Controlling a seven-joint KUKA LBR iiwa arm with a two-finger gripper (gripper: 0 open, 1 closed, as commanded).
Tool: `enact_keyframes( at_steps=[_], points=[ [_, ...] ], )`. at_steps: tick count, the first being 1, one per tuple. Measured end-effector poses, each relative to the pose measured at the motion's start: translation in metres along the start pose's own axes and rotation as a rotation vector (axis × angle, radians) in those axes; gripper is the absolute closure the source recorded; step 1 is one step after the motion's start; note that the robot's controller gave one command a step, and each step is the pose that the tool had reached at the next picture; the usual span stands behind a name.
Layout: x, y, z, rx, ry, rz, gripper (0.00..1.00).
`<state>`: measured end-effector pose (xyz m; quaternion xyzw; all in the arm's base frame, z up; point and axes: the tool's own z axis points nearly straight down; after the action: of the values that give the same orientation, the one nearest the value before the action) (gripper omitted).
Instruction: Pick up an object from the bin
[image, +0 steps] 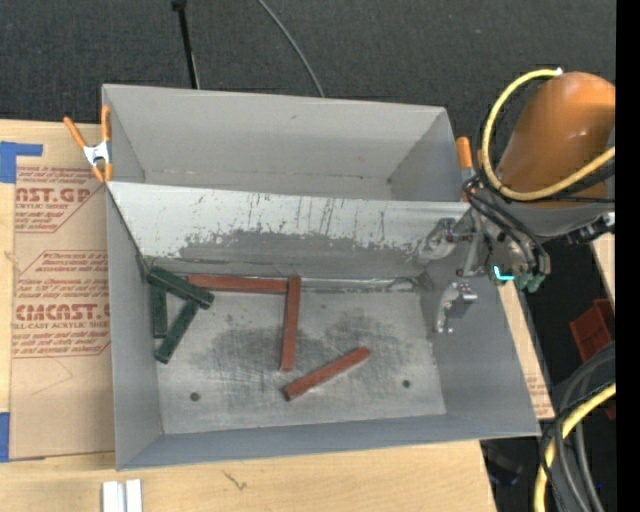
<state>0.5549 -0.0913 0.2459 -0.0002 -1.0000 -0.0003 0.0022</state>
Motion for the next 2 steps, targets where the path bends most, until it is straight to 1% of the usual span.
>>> enact_keyframes(
  at_steps=[1,2],
  points=[
    [-0.001,0.000,-0.003,0.001,-0.007,-0.001,0.00],
    [-0.005,0.020,0.051,0.002,-0.013,-0.022,0.00]
  ],
)
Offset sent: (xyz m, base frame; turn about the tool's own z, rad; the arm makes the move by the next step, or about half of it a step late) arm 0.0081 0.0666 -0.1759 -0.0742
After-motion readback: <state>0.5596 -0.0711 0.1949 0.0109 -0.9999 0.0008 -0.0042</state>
